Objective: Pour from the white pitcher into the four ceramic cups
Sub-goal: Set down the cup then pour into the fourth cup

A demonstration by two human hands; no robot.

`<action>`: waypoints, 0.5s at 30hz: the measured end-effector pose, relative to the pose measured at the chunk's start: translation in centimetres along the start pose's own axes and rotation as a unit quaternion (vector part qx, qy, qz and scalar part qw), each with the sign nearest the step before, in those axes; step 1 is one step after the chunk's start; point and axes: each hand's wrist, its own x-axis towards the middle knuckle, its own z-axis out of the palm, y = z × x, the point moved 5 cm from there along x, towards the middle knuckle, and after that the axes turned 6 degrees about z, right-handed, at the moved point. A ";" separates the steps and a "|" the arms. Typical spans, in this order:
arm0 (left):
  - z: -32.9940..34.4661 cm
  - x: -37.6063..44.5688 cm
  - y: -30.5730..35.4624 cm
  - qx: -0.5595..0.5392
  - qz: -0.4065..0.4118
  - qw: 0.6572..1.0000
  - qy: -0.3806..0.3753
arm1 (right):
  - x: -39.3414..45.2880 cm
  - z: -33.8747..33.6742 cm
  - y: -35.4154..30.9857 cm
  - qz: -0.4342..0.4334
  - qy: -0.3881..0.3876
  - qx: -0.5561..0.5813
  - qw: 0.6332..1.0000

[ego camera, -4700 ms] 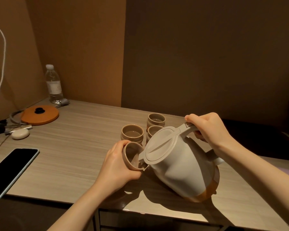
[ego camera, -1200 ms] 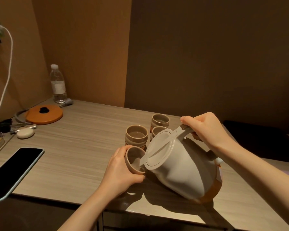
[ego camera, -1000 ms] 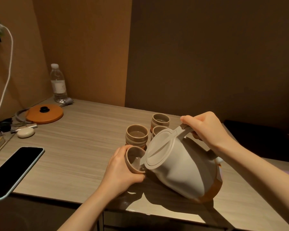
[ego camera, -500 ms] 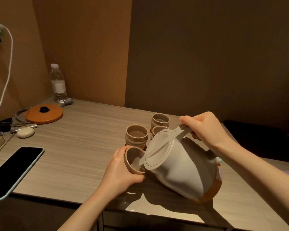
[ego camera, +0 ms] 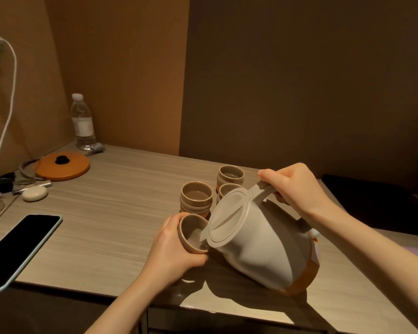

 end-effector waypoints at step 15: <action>0.2 0.1 0.2 -0.020 -0.005 1.000 0.005 | -0.4 -1.0 0.5 0.008 0.005 0.014 1.000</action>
